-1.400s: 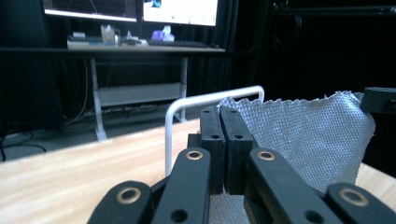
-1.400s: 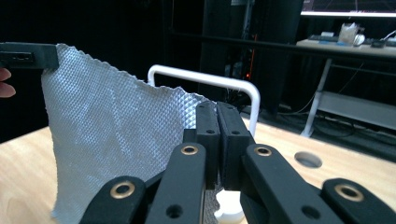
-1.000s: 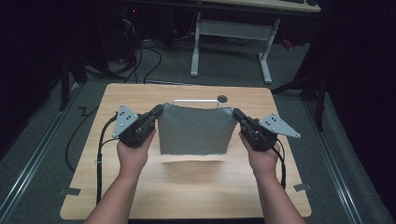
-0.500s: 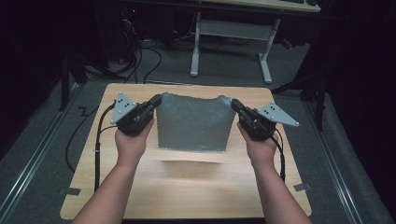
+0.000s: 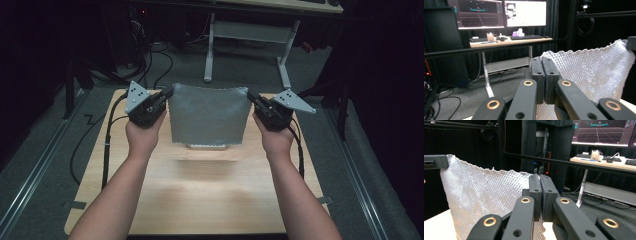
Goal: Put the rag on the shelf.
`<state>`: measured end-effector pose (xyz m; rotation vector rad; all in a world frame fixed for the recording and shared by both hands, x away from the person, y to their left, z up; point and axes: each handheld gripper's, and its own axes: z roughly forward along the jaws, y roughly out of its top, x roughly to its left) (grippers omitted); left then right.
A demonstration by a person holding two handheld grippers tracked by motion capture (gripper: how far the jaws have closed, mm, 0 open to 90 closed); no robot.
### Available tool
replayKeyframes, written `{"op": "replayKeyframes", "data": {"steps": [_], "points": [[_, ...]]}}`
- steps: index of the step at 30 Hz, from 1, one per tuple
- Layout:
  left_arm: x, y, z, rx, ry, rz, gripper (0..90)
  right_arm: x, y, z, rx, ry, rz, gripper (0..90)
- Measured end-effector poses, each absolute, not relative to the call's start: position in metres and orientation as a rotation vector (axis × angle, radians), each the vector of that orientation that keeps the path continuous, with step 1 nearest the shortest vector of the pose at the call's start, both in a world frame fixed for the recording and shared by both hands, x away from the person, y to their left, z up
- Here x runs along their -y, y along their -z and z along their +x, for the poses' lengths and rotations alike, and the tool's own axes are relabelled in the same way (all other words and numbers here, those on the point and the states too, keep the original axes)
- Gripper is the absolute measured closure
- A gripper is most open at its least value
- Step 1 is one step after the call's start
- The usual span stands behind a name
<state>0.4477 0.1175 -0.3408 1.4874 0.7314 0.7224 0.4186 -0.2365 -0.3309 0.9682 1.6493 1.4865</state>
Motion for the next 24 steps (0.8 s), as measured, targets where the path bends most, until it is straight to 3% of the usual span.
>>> {"op": "replayKeyframes", "data": {"steps": [13,24], "points": [[-0.110,0.331,0.482,-0.745,-0.750,1.526,89.7,0.237,0.321,0.457,-1.640,-1.444,1.009,89.1],[-0.108,0.348,0.520,-0.817,-0.737,1.601,89.6,0.233,0.333,0.497,-1.670,-1.405,1.072,89.1]]}}
